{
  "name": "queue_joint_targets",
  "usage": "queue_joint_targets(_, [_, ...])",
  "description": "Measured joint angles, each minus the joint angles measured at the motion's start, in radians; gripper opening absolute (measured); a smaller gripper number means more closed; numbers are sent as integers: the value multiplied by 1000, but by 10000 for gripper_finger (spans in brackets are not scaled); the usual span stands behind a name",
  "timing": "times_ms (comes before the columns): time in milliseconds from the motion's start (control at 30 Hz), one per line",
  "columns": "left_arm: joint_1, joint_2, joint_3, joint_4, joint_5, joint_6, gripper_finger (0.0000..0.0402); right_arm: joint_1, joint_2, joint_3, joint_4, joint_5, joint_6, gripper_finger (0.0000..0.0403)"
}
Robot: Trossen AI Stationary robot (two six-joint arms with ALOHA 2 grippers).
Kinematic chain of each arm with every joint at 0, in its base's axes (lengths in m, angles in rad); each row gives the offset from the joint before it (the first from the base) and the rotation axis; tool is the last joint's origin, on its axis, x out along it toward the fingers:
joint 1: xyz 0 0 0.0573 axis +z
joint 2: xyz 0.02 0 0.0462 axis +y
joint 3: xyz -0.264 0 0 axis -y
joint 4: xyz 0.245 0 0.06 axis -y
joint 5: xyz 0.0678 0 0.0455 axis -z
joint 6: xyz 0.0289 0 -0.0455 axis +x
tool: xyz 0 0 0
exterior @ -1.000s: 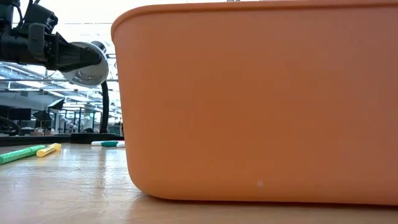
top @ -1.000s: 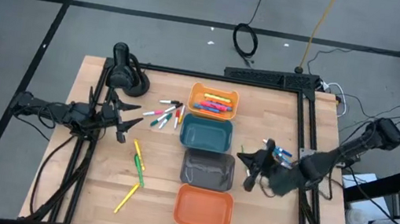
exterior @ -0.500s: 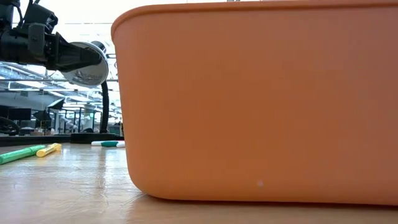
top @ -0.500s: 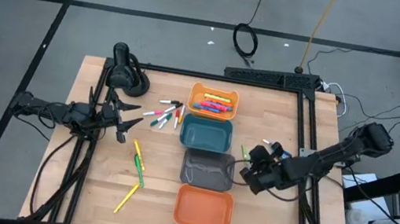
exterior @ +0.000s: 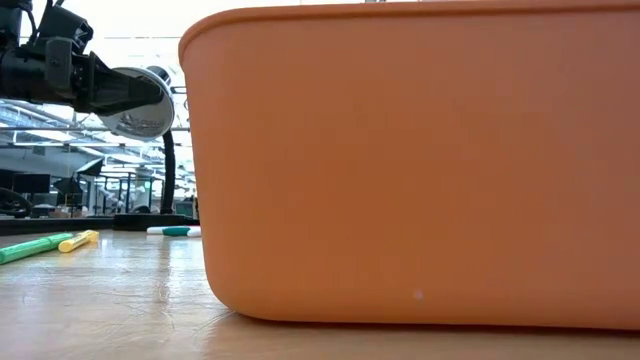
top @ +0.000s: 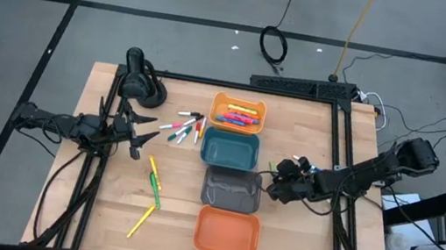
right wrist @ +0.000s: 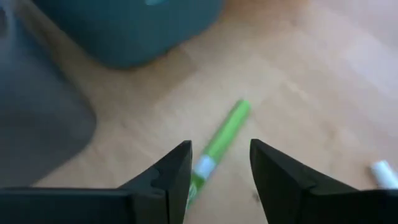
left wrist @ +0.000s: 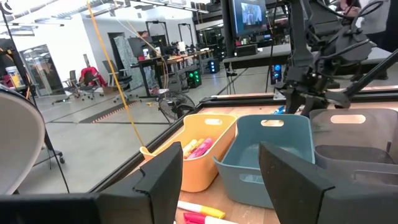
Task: Pick & Place Markers
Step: Put the left light green thin dry erase marker into the blue bin
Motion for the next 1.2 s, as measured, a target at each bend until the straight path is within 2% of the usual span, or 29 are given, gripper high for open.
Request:
queue_joint_targets(267, [0,0,0,0,0,0,214,7,42,0,32,-83,42,143])
queue_joint_targets(567, [0,0,0,0,0,0,214,5,184,4,10,-71,132,125])
queue_joint_targets(700, [0,0,0,-1,0,0,214,4,175,3,-31,-98,133,100])
queue_joint_targets(967, [0,0,0,-1,0,0,214,4,153,2,-55,-108,104,21])
queue_joint_targets(1200, [0,0,0,-1,0,0,214,3,76,1,-54,-91,82,21])
